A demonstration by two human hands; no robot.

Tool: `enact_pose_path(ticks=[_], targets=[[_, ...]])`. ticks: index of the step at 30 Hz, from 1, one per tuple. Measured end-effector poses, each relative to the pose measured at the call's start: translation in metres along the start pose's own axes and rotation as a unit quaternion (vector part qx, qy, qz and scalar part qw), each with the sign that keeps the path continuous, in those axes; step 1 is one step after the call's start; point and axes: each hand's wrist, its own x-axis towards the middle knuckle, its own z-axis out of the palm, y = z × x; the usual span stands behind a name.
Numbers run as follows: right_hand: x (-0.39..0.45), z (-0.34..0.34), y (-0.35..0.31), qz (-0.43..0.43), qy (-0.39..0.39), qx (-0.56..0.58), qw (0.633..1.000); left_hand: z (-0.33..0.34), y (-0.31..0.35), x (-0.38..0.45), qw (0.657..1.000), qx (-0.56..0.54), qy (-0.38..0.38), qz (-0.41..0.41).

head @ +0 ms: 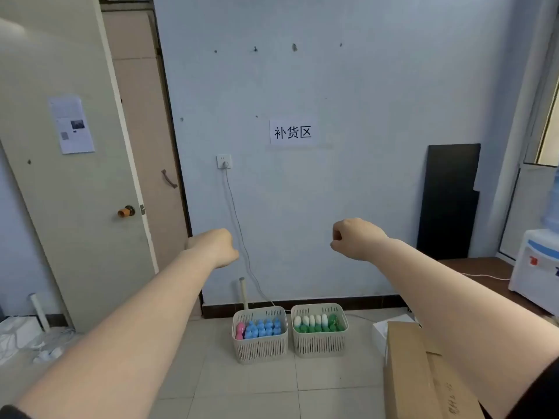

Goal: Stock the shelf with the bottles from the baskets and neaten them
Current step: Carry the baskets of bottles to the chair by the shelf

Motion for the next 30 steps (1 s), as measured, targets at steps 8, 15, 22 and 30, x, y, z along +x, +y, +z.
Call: enact_pose_path(ticks=[8, 15, 22, 30], targets=[[0.063, 0.043, 0.019, 0.013, -0.034, 0.004, 0.999, 0.042, 0.007, 0.069, 0.999, 0.009, -0.035, 0.005], [0.154, 0.089, 0.058, 0.011, -0.051, 0.035, 0.998, 0.088, 0.028, 0.158, 0.998, -0.012, -0.064, 0.003], [0.259, 0.126, 0.099, 0.031, -0.06, 0.085, 0.994, 0.134, 0.054, 0.263, 0.996, -0.029, -0.079, 0.007], [0.374, 0.176, 0.124, 0.072, -0.086, 0.106, 0.988, 0.193, 0.066, 0.393, 0.991, -0.048, -0.122, 0.015]])
